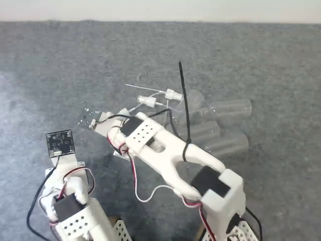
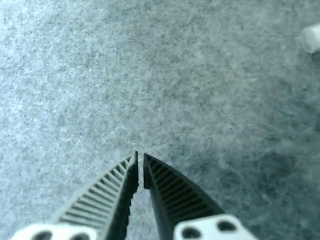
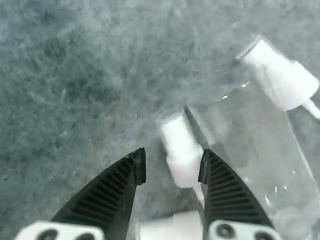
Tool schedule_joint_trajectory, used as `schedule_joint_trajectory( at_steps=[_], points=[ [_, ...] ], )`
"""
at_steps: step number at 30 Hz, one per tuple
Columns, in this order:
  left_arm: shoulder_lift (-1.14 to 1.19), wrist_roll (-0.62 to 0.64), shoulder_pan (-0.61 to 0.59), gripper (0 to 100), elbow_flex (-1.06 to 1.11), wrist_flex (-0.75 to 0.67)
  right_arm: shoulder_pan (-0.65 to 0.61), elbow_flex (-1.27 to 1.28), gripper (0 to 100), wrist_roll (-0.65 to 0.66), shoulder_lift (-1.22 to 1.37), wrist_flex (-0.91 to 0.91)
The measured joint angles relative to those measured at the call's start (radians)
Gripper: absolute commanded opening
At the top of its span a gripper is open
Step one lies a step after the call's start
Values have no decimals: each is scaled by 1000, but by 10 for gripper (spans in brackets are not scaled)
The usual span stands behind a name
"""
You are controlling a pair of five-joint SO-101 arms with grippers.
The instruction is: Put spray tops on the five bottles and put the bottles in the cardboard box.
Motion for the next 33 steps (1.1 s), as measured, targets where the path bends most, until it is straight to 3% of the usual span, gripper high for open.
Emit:
schedule_joint_trajectory(
  at_steps=[8, 23, 29, 33],
  points=[
    [0, 0, 0, 15, 0, 0, 17, -107, 162, 8, 132, -2],
    [0, 0, 0, 15, 0, 0, 35, -123, 161, 167, 138, 101],
    [0, 0, 0, 15, 0, 0, 38, -147, 2, 173, 172, 101],
    [0, 0, 0, 15, 0, 0, 49, -199, 5, 173, 198, 118]
  ],
)
